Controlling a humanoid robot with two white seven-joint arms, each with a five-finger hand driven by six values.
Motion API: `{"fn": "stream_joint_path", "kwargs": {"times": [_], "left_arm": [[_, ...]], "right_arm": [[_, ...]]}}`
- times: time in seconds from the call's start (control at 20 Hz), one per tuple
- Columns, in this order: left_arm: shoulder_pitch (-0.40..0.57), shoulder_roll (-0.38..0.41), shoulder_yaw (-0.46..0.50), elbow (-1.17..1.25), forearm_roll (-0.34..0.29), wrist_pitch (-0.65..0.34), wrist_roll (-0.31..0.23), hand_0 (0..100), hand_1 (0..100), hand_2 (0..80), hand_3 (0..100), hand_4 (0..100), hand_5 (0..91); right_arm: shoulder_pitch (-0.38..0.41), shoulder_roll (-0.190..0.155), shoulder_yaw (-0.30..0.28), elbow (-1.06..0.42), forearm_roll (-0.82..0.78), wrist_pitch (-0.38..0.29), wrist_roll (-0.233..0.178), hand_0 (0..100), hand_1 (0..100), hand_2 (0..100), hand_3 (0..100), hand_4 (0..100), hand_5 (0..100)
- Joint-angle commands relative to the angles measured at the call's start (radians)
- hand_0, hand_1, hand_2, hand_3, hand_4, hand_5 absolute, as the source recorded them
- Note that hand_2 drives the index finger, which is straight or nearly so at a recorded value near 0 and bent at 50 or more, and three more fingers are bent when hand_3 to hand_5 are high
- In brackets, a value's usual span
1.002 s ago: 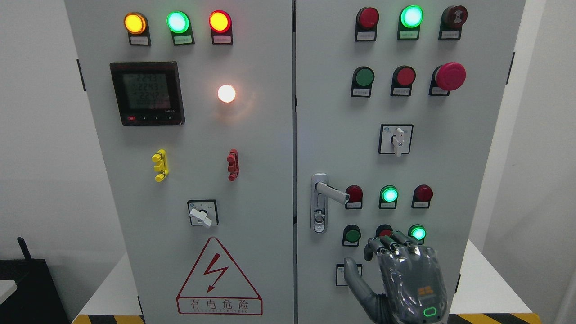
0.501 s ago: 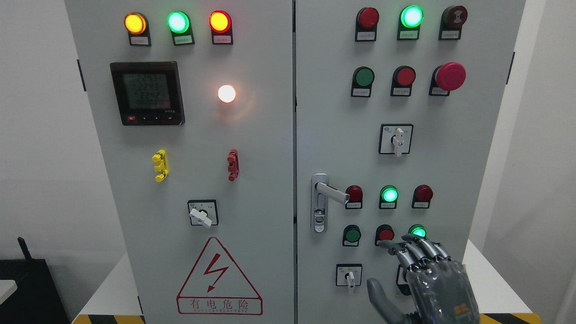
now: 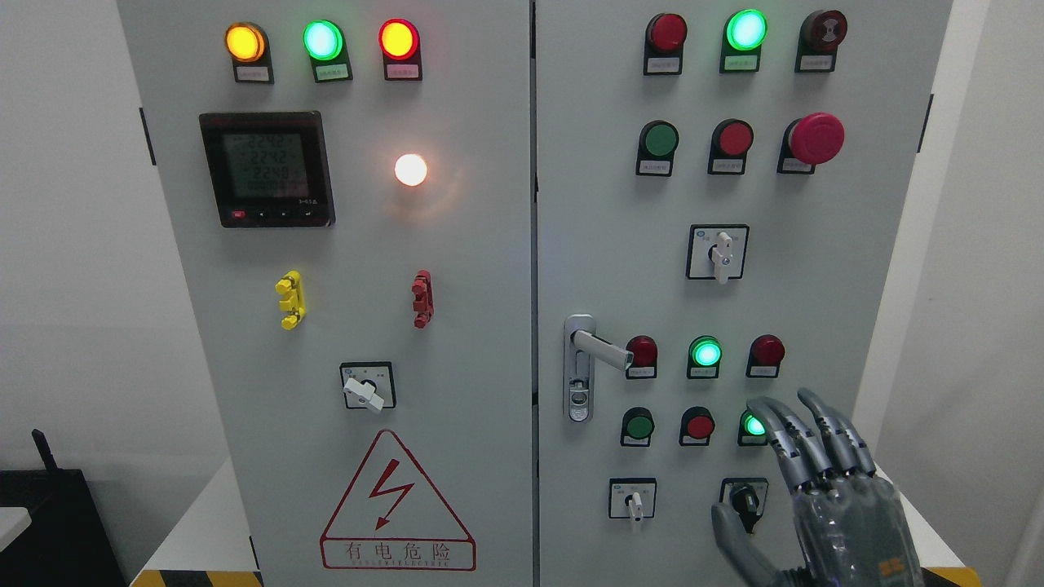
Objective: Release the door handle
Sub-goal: 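Open the right hand, release the handle and withdraw downward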
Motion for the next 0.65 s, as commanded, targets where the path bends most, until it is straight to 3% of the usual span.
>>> {"fn": "stream_joint_path", "kwargs": {"times": [0.0,0.6], "left_arm": [[0.001,0.000,0.011,0.017,0.000,0.001,0.001,12,39,0.0,0,0,0.0],[0.001,0.000,0.011,0.017,0.000,0.001,0.001,12,39,0.0,0,0,0.0]], "right_arm": [[0.004,-0.009,-0.038,-0.018,-0.009,-0.001,-0.001,37,0,0,3,0,0],[0.007,-0.001,-0.028,-0.018,-0.009,-0.001,-0.010,35,0,0,4,0,0]]}}
